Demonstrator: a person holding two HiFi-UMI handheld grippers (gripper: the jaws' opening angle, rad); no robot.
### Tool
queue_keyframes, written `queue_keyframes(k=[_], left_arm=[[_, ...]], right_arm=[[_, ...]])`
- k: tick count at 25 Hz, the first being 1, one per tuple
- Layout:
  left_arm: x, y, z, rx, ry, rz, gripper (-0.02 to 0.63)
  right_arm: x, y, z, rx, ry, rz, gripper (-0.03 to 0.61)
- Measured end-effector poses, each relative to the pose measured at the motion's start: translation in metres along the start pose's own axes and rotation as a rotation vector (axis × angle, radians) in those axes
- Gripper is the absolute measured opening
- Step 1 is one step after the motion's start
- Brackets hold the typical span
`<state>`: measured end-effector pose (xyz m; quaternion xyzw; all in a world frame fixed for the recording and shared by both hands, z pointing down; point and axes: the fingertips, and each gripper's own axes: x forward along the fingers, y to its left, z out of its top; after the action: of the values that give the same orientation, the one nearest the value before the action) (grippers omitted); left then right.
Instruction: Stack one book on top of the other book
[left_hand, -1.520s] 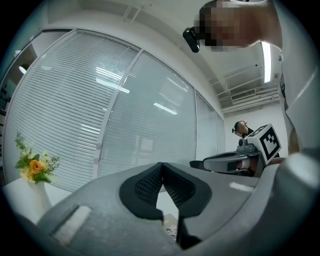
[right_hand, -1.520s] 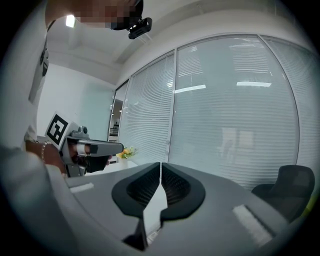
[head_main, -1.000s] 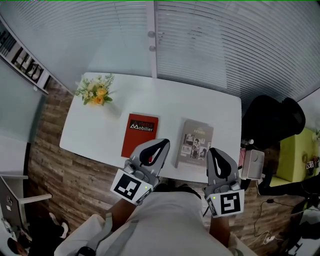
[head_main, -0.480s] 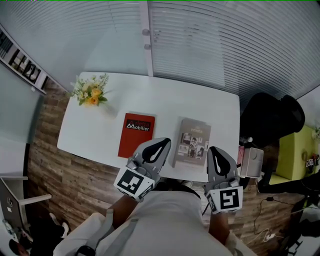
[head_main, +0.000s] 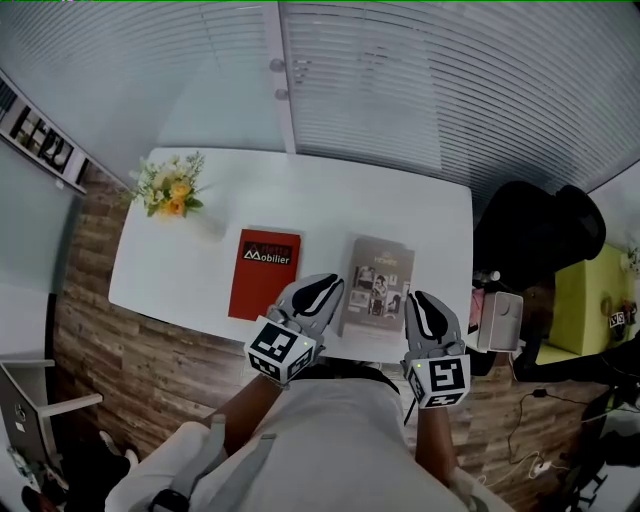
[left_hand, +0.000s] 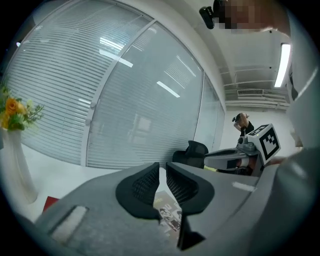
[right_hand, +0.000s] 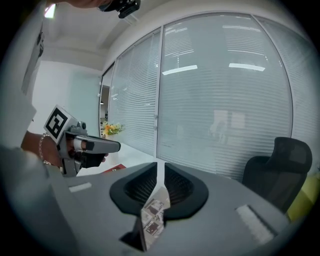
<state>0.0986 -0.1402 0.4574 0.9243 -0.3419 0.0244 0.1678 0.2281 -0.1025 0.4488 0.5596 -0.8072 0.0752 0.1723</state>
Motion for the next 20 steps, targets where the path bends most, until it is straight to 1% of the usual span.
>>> queue_keyframes(k=[4, 12, 15, 19, 20], left_arm=[[0.013, 0.007, -0.035, -0.038, 0.08, 0.001, 0.085], [0.033, 0.014, -0.099, -0.077, 0.219, -0.013, 0.123], [0.039, 0.017, -0.118, -0.095, 0.257, -0.011, 0.137], [0.047, 0.019, -0.146, -0.136, 0.311, -0.015, 0.152], [0.048, 0.019, -0.154, -0.145, 0.327, -0.018, 0.165]], right_arm=[[0.009, -0.01, -0.032, 0.018, 0.064, -0.005, 0.067], [0.025, -0.028, -0.095, 0.081, 0.171, -0.007, 0.114], [0.03, -0.032, -0.118, 0.113, 0.21, -0.005, 0.129], [0.035, -0.033, -0.147, 0.166, 0.251, 0.004, 0.146], [0.036, -0.033, -0.154, 0.182, 0.259, 0.005, 0.152]])
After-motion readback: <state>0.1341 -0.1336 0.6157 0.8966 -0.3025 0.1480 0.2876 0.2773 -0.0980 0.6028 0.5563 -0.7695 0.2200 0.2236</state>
